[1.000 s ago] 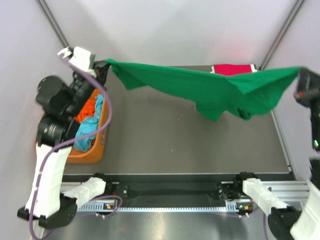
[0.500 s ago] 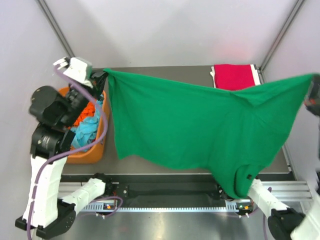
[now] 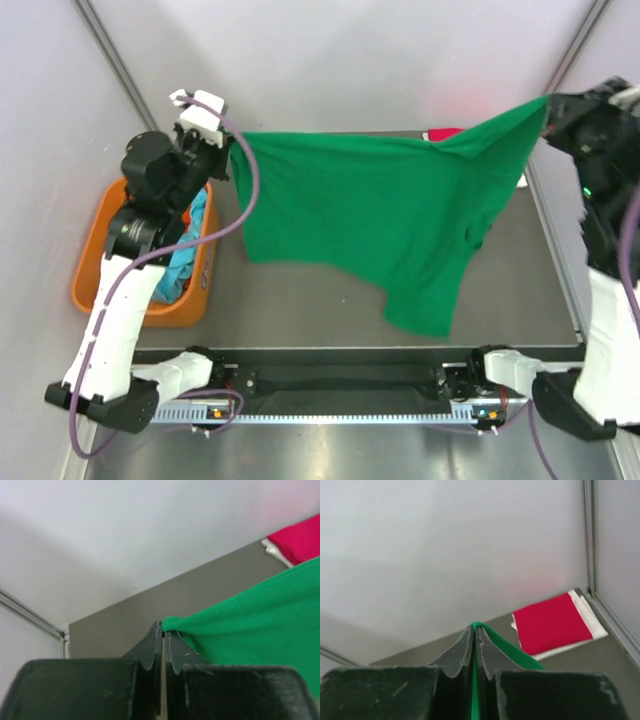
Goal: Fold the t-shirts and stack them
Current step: Flatten the tshirt out
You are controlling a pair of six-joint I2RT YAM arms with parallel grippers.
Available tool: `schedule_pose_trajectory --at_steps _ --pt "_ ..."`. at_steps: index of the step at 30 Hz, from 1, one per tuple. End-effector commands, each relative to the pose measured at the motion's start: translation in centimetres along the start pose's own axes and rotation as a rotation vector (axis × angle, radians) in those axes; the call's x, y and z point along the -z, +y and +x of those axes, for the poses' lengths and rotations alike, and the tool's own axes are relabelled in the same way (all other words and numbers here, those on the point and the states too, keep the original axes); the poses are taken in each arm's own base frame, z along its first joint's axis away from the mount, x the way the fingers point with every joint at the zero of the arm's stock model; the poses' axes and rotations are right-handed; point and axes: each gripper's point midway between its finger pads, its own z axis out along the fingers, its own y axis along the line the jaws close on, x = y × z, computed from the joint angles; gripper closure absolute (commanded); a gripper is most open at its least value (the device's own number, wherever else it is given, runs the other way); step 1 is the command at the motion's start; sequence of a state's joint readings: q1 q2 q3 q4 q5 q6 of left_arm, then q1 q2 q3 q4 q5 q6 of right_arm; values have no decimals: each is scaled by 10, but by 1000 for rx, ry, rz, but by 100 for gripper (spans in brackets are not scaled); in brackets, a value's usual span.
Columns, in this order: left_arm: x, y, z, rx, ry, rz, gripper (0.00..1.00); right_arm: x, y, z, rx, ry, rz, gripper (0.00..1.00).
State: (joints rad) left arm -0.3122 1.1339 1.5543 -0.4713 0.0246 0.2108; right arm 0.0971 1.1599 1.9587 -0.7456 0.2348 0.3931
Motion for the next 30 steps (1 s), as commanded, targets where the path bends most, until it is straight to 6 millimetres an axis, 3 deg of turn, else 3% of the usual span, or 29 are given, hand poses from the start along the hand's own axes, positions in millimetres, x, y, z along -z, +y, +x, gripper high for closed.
schedule_pose_trajectory --at_steps 1,6,7,9,10,15,17,19,21,22,24,25,26,27,28,29,30 --pt "62 10 -86 12 -277 -19 100 88 16 -75 -61 -213 -134 100" --pt "108 3 -106 27 -355 16 100 156 16 -88 -121 -265 -217 100" --pt "121 2 -112 28 -383 26 100 179 14 -94 -132 -302 -238 100" --pt "133 -4 -114 41 -397 51 100 199 14 -100 -137 -341 -273 100" --pt "145 -4 -118 43 -422 54 100 222 12 -107 -140 -392 -298 100" --pt "185 -12 -141 76 -498 105 100 272 11 -123 -187 -490 -374 100" --pt "203 -17 -153 96 -544 136 100 279 14 -130 -190 -503 -386 100" --pt "210 -21 -159 104 -561 166 100 269 15 -131 -184 -490 -371 100" --pt "204 -20 -155 101 -543 157 100 253 15 -131 -165 -473 -345 100" --pt "195 -17 -150 101 -521 139 100 228 17 -126 -153 -431 -320 100" --pt "164 -16 -127 82 -445 125 100 181 17 -110 -116 -355 -255 100" --pt "139 -16 -102 84 -372 110 100 163 17 -101 -94 -326 -236 100" --pt "123 -15 -88 68 -335 98 100 133 15 -78 -65 -258 -207 100" --pt "103 -14 -74 57 -299 88 100 116 19 -71 -42 -251 -214 100" --pt "79 -16 -43 54 -219 82 100 94 20 -55 -25 -210 -207 100" --pt "64 -12 -26 35 -173 55 100 62 15 -14 4 -119 -182 100" --pt "41 -11 -7 30 -124 42 100 45 19 -6 3 -128 -202 100"
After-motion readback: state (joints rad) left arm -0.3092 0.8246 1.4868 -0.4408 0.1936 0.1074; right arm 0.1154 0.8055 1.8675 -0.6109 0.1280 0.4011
